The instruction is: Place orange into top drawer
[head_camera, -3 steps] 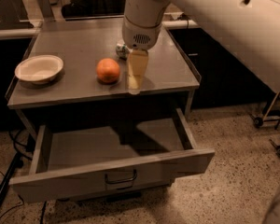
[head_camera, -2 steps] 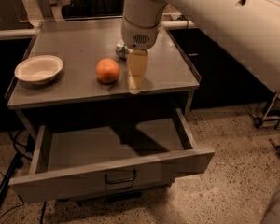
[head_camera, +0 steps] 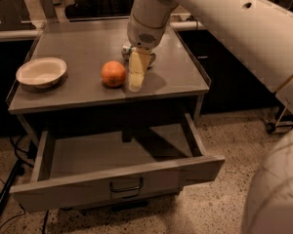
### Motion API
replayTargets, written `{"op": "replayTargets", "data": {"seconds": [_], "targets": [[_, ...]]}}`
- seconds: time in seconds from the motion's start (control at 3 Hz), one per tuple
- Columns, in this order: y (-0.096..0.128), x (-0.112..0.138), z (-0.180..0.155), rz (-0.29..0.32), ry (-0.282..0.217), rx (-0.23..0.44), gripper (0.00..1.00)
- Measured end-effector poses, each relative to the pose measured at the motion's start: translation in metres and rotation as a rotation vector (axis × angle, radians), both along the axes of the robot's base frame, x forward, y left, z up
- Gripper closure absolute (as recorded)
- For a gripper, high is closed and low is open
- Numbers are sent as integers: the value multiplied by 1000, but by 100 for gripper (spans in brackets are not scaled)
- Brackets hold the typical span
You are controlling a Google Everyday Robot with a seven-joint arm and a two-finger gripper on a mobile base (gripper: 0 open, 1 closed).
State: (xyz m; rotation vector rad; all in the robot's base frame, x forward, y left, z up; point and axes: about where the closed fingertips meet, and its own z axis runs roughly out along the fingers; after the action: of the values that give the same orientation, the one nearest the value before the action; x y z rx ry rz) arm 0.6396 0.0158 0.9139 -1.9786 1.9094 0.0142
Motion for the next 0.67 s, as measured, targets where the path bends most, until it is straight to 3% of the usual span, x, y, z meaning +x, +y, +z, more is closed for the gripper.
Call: {"op": "replayTargets", "data": {"seconds": [0.33,0.67], "targets": [[5,16,2,0,-7,39,0],[5,16,2,0,-6,39,0]]}}
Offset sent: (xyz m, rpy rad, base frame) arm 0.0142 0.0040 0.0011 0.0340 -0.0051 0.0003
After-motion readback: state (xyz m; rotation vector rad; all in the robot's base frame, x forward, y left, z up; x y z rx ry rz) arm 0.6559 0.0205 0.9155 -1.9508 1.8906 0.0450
